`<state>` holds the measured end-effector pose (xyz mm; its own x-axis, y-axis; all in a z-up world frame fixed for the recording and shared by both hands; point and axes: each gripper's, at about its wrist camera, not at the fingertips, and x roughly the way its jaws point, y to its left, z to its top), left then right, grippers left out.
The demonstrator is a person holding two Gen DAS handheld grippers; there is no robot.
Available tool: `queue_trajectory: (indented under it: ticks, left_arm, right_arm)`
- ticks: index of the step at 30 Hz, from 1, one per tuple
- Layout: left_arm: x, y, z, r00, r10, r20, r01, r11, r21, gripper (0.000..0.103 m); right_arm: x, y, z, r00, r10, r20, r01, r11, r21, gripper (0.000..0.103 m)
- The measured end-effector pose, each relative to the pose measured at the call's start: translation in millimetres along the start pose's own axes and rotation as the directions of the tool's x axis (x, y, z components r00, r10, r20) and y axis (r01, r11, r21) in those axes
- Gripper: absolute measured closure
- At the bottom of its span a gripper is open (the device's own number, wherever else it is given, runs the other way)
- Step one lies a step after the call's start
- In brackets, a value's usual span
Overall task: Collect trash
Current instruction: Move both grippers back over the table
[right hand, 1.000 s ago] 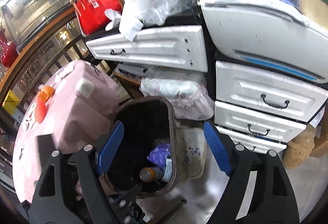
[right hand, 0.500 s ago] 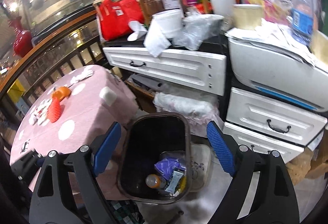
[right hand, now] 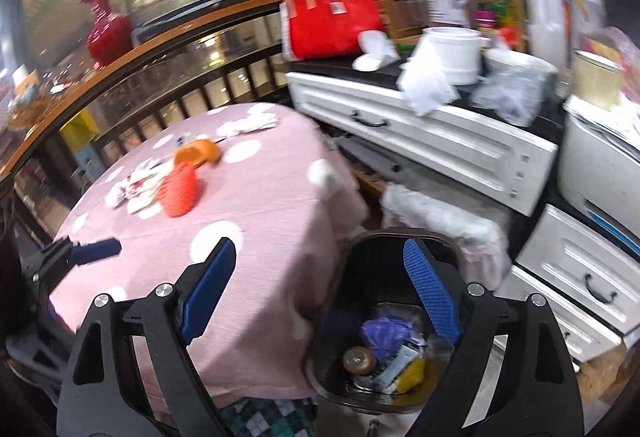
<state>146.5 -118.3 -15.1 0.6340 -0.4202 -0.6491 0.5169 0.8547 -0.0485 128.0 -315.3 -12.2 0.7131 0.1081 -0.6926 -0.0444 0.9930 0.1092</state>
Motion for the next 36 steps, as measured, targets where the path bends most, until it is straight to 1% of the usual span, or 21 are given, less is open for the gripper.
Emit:
queue_trajectory:
  ticks: [4, 7, 12, 16, 19, 21, 23, 26, 31, 32, 33, 34, 35, 36]
  left_arm:
    - [-9.6, 41.6, -8.3, 0.996, 0.085, 0.003, -0.084, 0.995, -0.061, 0.006]
    - [-15.3, 73.5, -17.5, 0.99, 0.14, -0.006, -0.14, 0.984, -0.107, 0.006]
    - [-19.4, 125.1, -33.4, 0.975, 0.217, -0.043, -0.221, 0.96, -0.173, 0.006]
    - [-20.7, 169.1, -45.1, 0.959, 0.272, -0.085, -0.284, 0.931, -0.231, 0.006]
    - [-28.4, 198.2, -50.9, 0.952, 0.292, -0.091, -0.306, 0.907, -0.289, 0.006]
    - [-32.9, 210.9, -52.3, 0.948, 0.306, -0.086, -0.318, 0.897, -0.308, 0.006]
    - [-37.1, 223.2, -51.4, 0.949, 0.307, -0.076, -0.314, 0.89, -0.33, 0.006]
    - [-36.3, 232.9, -49.3, 0.952, 0.295, -0.075, -0.303, 0.889, -0.343, 0.006]
    - [-23.0, 236.0, -45.6, 0.957, 0.276, -0.092, -0.291, 0.901, -0.322, 0.006]
    - [-20.5, 234.5, -44.9, 0.957, 0.274, -0.094, -0.289, 0.905, -0.312, 0.006]
    - [-18.4, 233.7, -44.3, 0.957, 0.273, -0.095, -0.289, 0.909, -0.3, 0.006]
    - [-15.5, 232.0, -42.8, 0.957, 0.275, -0.097, -0.291, 0.913, -0.285, 0.006]
    - [-13.0, 230.8, -41.3, 0.956, 0.277, -0.099, -0.294, 0.917, -0.271, 0.006]
    - [-10.8, 230.3, -40.0, 0.955, 0.28, -0.101, -0.297, 0.919, -0.261, 0.006]
  right_arm:
    - [19.4, 28.8, 2.1, 0.998, 0.053, -0.038, -0.054, 0.998, -0.039, 0.018]
    - [34.2, 48.5, 3.2, 0.994, 0.088, -0.063, -0.092, 0.994, -0.056, 0.018]
    - [60.9, 79.7, 7.3, 0.982, 0.147, -0.115, -0.157, 0.984, -0.085, 0.018]
    - [85.7, 107.1, 12.0, 0.971, 0.183, -0.156, -0.201, 0.973, -0.109, 0.018]
    - [101.2, 122.4, 16.5, 0.964, 0.197, -0.179, -0.222, 0.966, -0.13, 0.018]
    - [115.7, 135.1, 20.2, 0.957, 0.205, -0.204, -0.236, 0.961, -0.143, 0.018]
    - [127.2, 145.3, 23.3, 0.953, 0.205, -0.221, -0.243, 0.957, -0.159, 0.018]
    - [149.4, 162.6, 30.5, 0.951, 0.193, -0.242, -0.241, 0.952, -0.188, 0.018]
    - [190.2, 179.8, 42.9, 0.95, 0.151, -0.273, -0.213, 0.954, -0.211, 0.018]
    - [198.8, 180.9, 45.2, 0.948, 0.146, -0.284, -0.21, 0.956, -0.206, 0.02]
    - [202.4, 179.2, 46.8, 0.946, 0.144, -0.29, -0.208, 0.957, -0.204, 0.025]
    - [209.5, 179.7, 48.6, 0.943, 0.141, -0.303, -0.207, 0.958, -0.2, 0.029]
    - [214.6, 180.2, 50.1, 0.939, 0.141, -0.313, -0.21, 0.957, -0.199, 0.036]
    - [218.8, 180.2, 51.1, 0.936, 0.144, -0.322, -0.215, 0.957, -0.196, 0.047]
